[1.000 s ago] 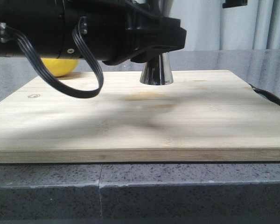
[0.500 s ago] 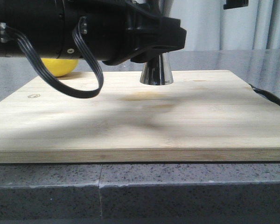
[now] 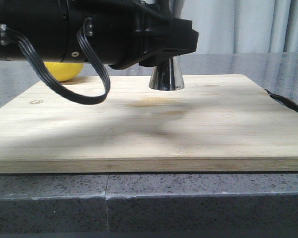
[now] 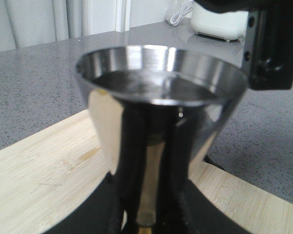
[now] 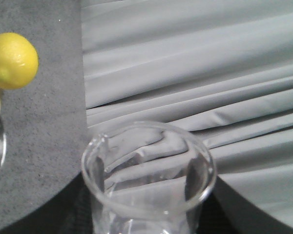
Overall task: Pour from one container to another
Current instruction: 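Tilt the beaker with the right gripper, pouring liquid into the held jigger, then lower the beaker onto the board with the right gripper and release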
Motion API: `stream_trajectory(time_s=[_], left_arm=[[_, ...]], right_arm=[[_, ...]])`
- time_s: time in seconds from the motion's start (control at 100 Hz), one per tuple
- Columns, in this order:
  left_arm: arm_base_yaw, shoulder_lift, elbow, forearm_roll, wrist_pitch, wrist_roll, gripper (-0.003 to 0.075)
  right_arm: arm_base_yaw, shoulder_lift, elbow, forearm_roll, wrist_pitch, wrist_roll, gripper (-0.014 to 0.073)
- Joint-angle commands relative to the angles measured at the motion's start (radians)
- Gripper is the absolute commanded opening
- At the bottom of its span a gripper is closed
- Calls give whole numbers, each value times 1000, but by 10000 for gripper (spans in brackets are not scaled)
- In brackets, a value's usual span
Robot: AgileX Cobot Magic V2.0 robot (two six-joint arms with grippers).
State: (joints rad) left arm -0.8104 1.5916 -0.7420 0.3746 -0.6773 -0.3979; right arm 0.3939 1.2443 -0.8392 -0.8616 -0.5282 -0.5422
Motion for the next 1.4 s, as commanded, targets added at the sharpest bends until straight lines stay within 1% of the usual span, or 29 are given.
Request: stream_trajectory(time_s=[0.0,0.09,0.16,0.3,0.42,0.53,0.65,0.8,0.91,1.02,1.16,1.39], left_arm=[[-3,-45,-33,-17,-88,-8,-19],[-3,-45,-33,-17,-88,-8,-19],[-3,-45,-33,-17,-88,-8,-19],[-3,-45,-33,-17,-88,-8,-19],[-3,-45,-33,-17,-88,-8,-19],[-3,-45,-33,-17,-88,-8,-19],[-3,-45,-33,-17,-88,-8,-19],[-3,-45,-33,-17,-88,-8,-19],[-3,-45,-33,-17,-88,-8,-19],[-3,-45,-33,-17,-88,-8,-19],[-3,-45,-33,-17,-88,-8,-19],[-3,-45,-33,-17,-88,-8,-19]], right_arm=[[1,-33,-38,70,-46,97,234],[1,-33,-38,102,-35,203,234],[1,-33,-38,154,-17,298,234],[1,-33,-38,321,73,443,234],[1,-33,-36,470,169,466,234],[1,-31,-30,490,199,469,234],[-19,-29,-2,495,138,471,234],[-72,-18,52,614,76,471,234],[-93,10,112,642,-3,481,234],[-98,50,166,643,-84,542,234],[-98,112,226,643,-208,557,234],[-98,218,236,643,-287,564,234]])
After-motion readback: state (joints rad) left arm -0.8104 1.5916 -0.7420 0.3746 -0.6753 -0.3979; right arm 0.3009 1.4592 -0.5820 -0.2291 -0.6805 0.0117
